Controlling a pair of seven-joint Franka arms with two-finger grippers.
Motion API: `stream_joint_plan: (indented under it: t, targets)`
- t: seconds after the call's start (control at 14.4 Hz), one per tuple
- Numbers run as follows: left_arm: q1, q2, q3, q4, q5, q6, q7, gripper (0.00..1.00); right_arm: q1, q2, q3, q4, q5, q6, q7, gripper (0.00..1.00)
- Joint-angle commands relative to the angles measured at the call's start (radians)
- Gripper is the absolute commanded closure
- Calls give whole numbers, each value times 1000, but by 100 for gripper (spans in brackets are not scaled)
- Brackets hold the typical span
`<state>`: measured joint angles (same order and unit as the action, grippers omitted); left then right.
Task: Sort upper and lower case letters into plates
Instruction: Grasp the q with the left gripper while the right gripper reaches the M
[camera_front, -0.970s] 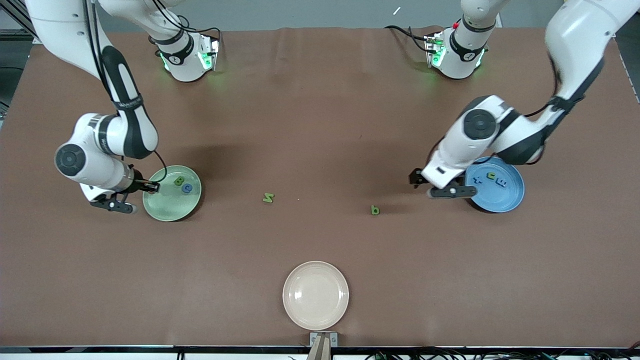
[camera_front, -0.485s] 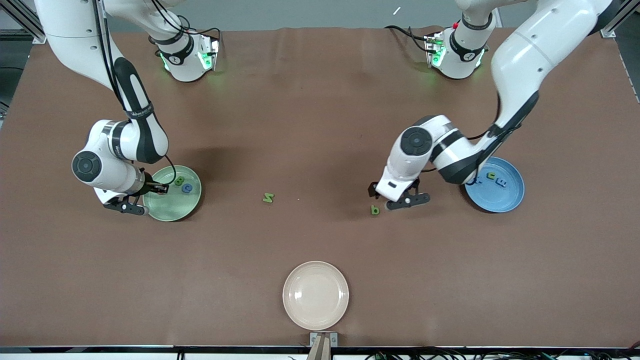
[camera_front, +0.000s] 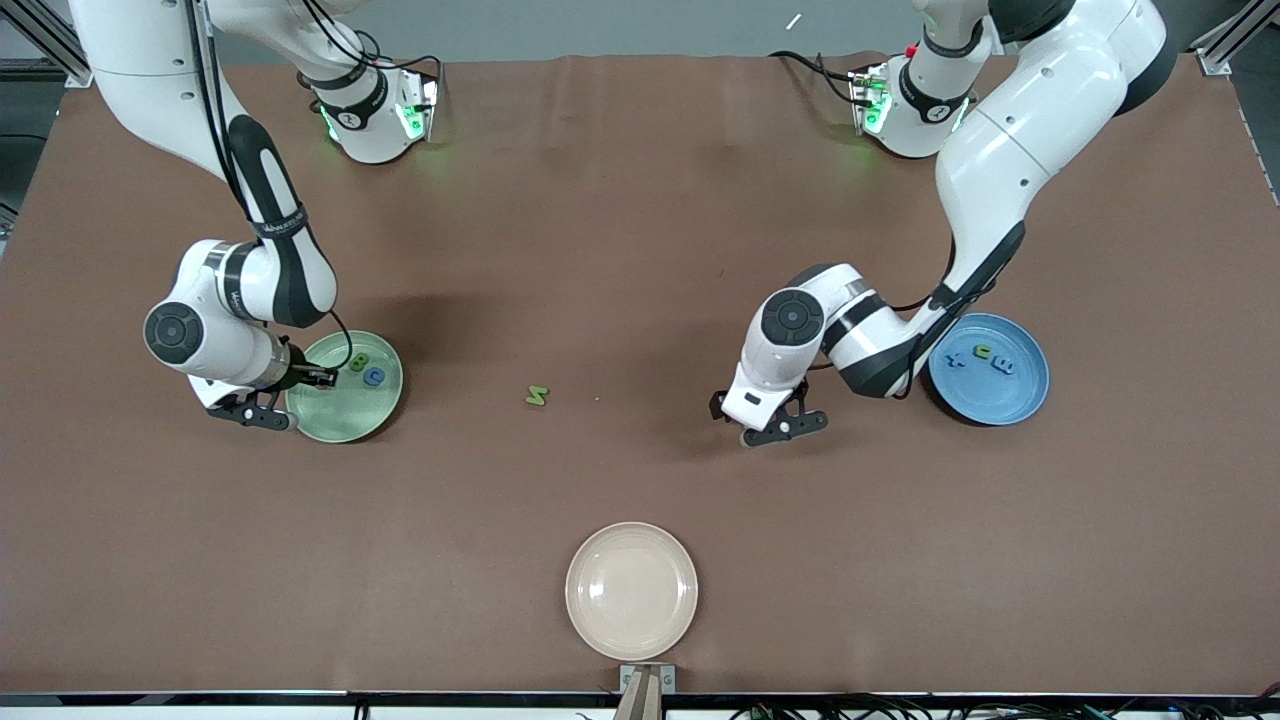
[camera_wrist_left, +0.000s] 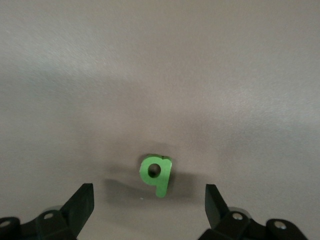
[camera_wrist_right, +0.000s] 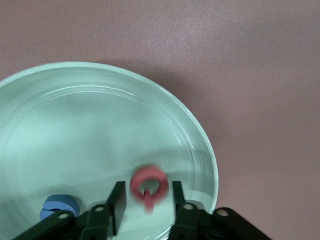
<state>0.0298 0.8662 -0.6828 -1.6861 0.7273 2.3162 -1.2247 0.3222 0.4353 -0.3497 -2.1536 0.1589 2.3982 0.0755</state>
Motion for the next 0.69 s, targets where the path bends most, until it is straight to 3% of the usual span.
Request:
stream_joint_plan:
  t: [0.0, 0.35, 0.62]
  targets:
    - [-28, 48, 15, 63, -14, -14, 2, 11, 4, -4, 1, 11, 21, -8, 7, 0]
    - [-34, 50, 20, 65, -8, -14, 8, 53, 63, -33, 1, 132, 25, -195, 126, 0]
    - [-33, 48, 22, 68, -2, -14, 13, 66, 191, -32, 3, 205, 43, -240, 376, 0]
